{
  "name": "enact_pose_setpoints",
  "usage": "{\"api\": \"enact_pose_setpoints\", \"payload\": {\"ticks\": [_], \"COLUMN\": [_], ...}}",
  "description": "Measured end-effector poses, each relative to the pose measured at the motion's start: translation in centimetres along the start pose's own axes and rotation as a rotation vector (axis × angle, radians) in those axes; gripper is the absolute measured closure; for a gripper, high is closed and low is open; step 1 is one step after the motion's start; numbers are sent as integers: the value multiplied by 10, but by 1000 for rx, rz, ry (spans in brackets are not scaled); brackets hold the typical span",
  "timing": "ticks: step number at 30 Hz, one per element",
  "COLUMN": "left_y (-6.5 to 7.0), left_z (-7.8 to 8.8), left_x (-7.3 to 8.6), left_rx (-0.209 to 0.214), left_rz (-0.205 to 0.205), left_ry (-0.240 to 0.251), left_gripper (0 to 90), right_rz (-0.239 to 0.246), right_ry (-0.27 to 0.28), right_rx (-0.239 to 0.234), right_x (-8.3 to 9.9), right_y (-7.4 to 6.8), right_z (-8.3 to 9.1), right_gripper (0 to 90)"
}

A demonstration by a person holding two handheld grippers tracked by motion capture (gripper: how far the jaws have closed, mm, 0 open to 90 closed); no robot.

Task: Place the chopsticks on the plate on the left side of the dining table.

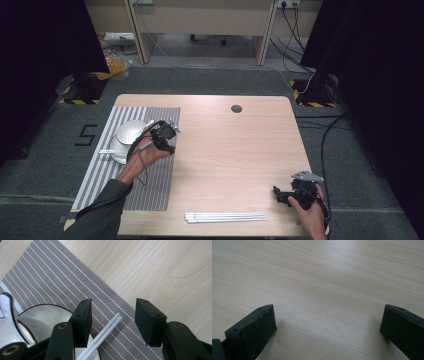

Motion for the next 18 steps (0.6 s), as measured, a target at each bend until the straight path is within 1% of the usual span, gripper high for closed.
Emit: {"api": "enact_pose_setpoints", "payload": {"ticks": [3,4,8,9,13,17,18], "left_y": [7,10,19,22,32,41,44], "left_z": [3,4,6,7,8,10,11], "left_x": [4,4,7,9,11,13,13], "left_rx": [19,25,52,62,96,120,132], "left_rz": [-3,7,9,0,9,14,20], "left_ry": [17,38,62,61,99,138,152], "left_gripper": [472,471,470,469,461,458,456], "right_rz": [0,1,0,0,0,1,1], "right_ry": [0,0,0,0,0,-1,-1], "right_rx": [0,0,0,0,0,0,0], "right_x": [0,0,0,0,0,0,0], "right_y": [0,0,0,0,0,0,0], "right_z": [0,0,0,0,0,0,0], "right_gripper": [3,3,3,3,3,3,3]}}
Point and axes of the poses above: each handheld gripper's, and its own axes: z roughly backward along the jaws, x roughly out of its underside, y roughly to its right, the point moved 8 cm from there along -z, roughly forward along the jaws, and after that the axes turned 5 degrees about x, right-handed, at the moved point
